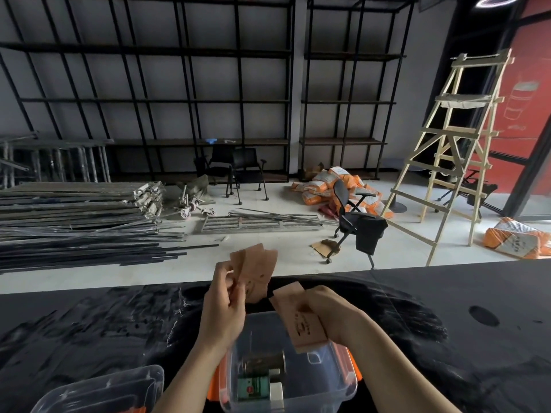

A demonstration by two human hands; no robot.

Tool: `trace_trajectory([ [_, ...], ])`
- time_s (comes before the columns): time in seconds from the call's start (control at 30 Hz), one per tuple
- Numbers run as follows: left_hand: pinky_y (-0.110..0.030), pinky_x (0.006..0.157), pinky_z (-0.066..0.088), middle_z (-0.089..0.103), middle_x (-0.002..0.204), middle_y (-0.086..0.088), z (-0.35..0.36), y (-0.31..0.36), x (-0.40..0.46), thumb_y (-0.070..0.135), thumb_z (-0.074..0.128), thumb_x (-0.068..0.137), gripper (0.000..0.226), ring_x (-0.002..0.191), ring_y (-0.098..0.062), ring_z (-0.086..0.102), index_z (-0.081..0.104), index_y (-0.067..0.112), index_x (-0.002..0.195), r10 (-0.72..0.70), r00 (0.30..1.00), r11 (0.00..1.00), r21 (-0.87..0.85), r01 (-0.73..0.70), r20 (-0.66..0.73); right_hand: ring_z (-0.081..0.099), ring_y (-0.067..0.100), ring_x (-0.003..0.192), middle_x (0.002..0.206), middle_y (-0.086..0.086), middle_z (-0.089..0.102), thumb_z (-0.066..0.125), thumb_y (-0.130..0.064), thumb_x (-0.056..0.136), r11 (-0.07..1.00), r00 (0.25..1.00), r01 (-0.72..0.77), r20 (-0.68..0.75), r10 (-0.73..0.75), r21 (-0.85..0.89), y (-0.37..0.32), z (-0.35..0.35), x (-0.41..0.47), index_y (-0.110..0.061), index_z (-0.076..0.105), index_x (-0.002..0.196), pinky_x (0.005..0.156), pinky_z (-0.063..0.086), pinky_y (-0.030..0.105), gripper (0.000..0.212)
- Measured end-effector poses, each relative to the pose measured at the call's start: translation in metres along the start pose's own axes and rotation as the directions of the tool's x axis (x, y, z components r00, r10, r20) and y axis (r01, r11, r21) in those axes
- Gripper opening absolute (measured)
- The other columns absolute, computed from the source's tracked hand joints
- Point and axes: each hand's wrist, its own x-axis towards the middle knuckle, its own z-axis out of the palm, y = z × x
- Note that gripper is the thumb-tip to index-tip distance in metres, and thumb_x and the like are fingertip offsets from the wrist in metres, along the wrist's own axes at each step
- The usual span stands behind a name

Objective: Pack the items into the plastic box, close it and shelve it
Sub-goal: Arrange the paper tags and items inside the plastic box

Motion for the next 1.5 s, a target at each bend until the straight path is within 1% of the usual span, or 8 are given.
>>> trace_trajectory([
  [0.1, -0.010, 0.097, 0.046, 0.072, 0.111, 0.001, 0.003, 0.004, 0.000, -0.007, 0.057, 0.094, 0.033, 0.118, 0.003, 0.062, 0.057, 0.027, 0.098, 0.143, 0.988, 0.990, -0.007, -0.143, 0.048, 0.070, 0.040, 0.091, 0.100, 0.027, 0.074, 0.052, -0.007, 0.089, 0.975, 0.998, -0.016, 0.067, 0.001, 0.222, -0.004, 0.004, 0.004, 0.004, 0.067, 0.107, 0.093, 0.054, 0.062, 0.025],
  [0.37, -0.049, 0.114, 0.042, 0.035, 0.159, 0.015, 0.017, -0.016, 0.001, -0.007, 0.069, 0.084, 0.043, 0.150, -0.012, 0.030, 0.076, 0.034, 0.083, 0.093, 0.991, 0.994, 0.041, -0.097, 0.095, 0.074, 0.034, 0.081, 0.087, 0.016, 0.075, 0.075, -0.022, 0.087, 0.928, 0.950, 0.221, 0.150, -0.274, 0.300, -0.012, 0.007, -0.012, -0.007, 0.070, 0.097, 0.068, 0.060, 0.055, 0.018],
  [0.67, -0.030, 0.075, 0.051, 0.069, 0.109, -0.007, 0.039, 0.027, 0.000, 0.031, 0.045, 0.106, 0.030, 0.092, -0.017, 0.065, 0.058, 0.008, 0.121, -0.495, 0.858, 0.803, -0.305, 0.512, 0.137, 0.072, 0.020, 0.081, 0.092, 0.010, 0.074, 0.052, 0.000, 0.091, 0.932, 0.941, 0.327, 0.039, -0.337, 0.156, -0.002, 0.025, -0.007, -0.006, 0.061, 0.108, 0.067, 0.057, 0.033, 0.021],
  [0.87, -0.037, 0.085, 0.050, 0.067, 0.118, -0.019, 0.060, 0.015, 0.006, 0.011, 0.040, 0.106, 0.022, 0.100, -0.026, 0.065, 0.050, 0.020, 0.124, -0.495, 0.861, 0.759, -0.422, 0.496, 0.122, 0.063, 0.024, 0.094, 0.104, 0.014, 0.064, 0.053, -0.043, 0.079, 0.922, 0.926, 0.377, 0.065, -0.373, -0.090, -0.008, 0.045, -0.009, -0.008, 0.033, 0.109, 0.081, 0.057, 0.048, 0.050],
  [1.0, -0.048, 0.111, 0.044, 0.058, 0.143, -0.003, 0.053, 0.003, 0.000, 0.008, 0.040, 0.105, 0.055, 0.129, -0.024, 0.057, 0.039, 0.045, 0.146, -0.390, 0.903, 0.819, -0.381, 0.429, 0.179, 0.056, 0.016, 0.093, 0.106, 0.004, 0.057, 0.046, -0.013, 0.092, 0.888, 0.902, 0.432, 0.054, -0.429, -0.157, -0.005, 0.044, -0.010, -0.021, 0.031, 0.108, 0.084, 0.053, 0.042, 0.023],
  [1.1, -0.026, 0.110, 0.042, 0.046, 0.153, 0.004, 0.036, 0.010, -0.001, 0.001, 0.049, 0.099, 0.073, 0.137, -0.013, 0.048, 0.026, 0.042, 0.155, -0.195, 0.976, 0.971, -0.124, 0.207, 0.099, 0.055, 0.015, 0.101, 0.111, 0.000, 0.054, 0.046, -0.008, 0.099, 0.840, 0.869, 0.484, 0.017, -0.495, -0.246, -0.003, 0.040, -0.014, -0.020, 0.038, 0.120, 0.092, 0.048, 0.034, 0.025],
  [1.33, -0.023, 0.074, 0.047, 0.064, 0.109, -0.003, 0.028, 0.036, 0.002, 0.000, 0.052, 0.097, 0.035, 0.095, -0.013, 0.062, 0.054, 0.019, 0.127, -0.399, 0.886, 0.872, -0.398, 0.286, -0.236, 0.075, 0.022, 0.077, 0.108, 0.019, 0.072, 0.081, -0.005, 0.080, 0.824, 0.912, 0.404, -0.110, -0.394, 0.398, 0.008, 0.041, -0.016, -0.006, 0.059, 0.119, 0.057, 0.060, 0.034, 0.045],
  [1.5, -0.038, 0.078, 0.053, 0.065, 0.095, -0.007, 0.024, 0.034, -0.007, 0.006, 0.059, 0.092, 0.014, 0.083, -0.021, 0.062, 0.055, 0.009, 0.105, -0.508, 0.836, 0.795, -0.489, 0.361, -0.208, 0.076, 0.026, 0.081, 0.099, 0.022, 0.075, 0.074, 0.006, 0.081, 0.777, 0.892, 0.452, -0.238, -0.385, 0.439, 0.007, 0.037, -0.016, -0.004, 0.070, 0.106, 0.064, 0.060, 0.030, 0.027],
])
